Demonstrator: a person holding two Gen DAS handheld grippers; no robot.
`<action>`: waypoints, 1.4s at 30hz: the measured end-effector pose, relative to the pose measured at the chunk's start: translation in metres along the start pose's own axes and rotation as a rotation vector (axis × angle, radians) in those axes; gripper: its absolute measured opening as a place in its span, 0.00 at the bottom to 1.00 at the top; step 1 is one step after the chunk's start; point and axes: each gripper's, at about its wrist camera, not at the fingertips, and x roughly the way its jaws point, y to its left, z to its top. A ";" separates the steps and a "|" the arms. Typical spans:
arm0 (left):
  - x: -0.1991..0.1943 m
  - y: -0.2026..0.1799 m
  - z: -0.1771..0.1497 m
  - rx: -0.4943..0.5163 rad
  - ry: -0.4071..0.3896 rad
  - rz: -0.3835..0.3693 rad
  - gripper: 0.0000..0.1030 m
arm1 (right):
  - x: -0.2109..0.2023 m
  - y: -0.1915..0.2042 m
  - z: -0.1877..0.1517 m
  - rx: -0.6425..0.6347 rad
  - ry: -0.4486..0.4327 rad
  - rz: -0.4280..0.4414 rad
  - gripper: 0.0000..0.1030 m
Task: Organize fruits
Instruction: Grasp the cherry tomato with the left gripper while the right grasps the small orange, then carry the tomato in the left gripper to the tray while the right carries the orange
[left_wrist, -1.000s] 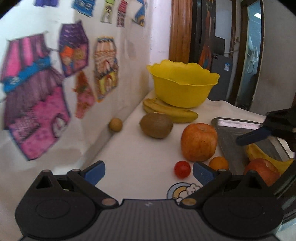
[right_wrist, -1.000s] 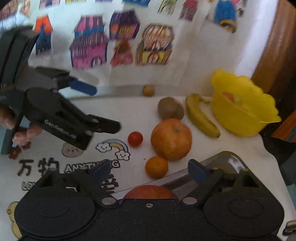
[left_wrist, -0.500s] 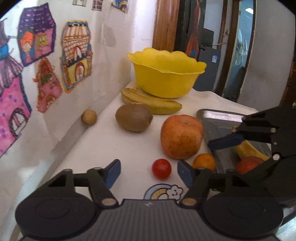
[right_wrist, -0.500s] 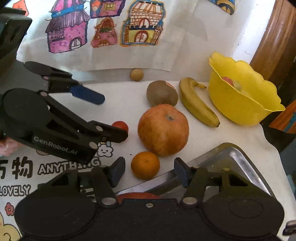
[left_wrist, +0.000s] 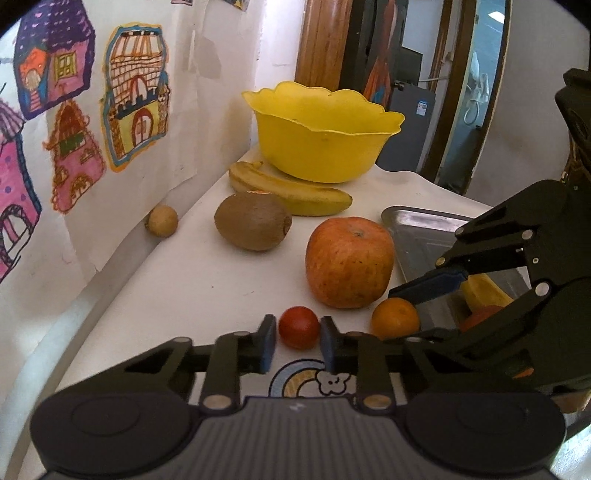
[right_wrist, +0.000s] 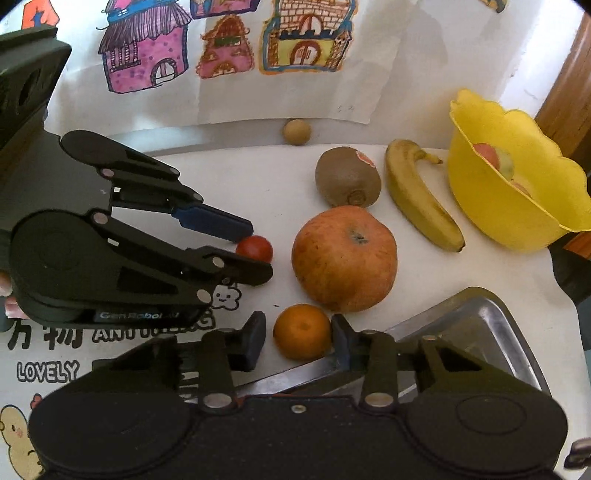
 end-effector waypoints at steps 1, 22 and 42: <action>-0.001 0.001 0.000 -0.006 0.001 -0.001 0.25 | 0.000 0.000 0.001 -0.002 0.004 0.002 0.39; -0.063 -0.014 0.000 -0.024 -0.065 0.060 0.25 | -0.070 0.043 -0.039 0.016 -0.301 -0.142 0.34; -0.098 -0.141 -0.013 0.080 -0.129 -0.111 0.25 | -0.200 0.012 -0.147 0.154 -0.328 -0.326 0.34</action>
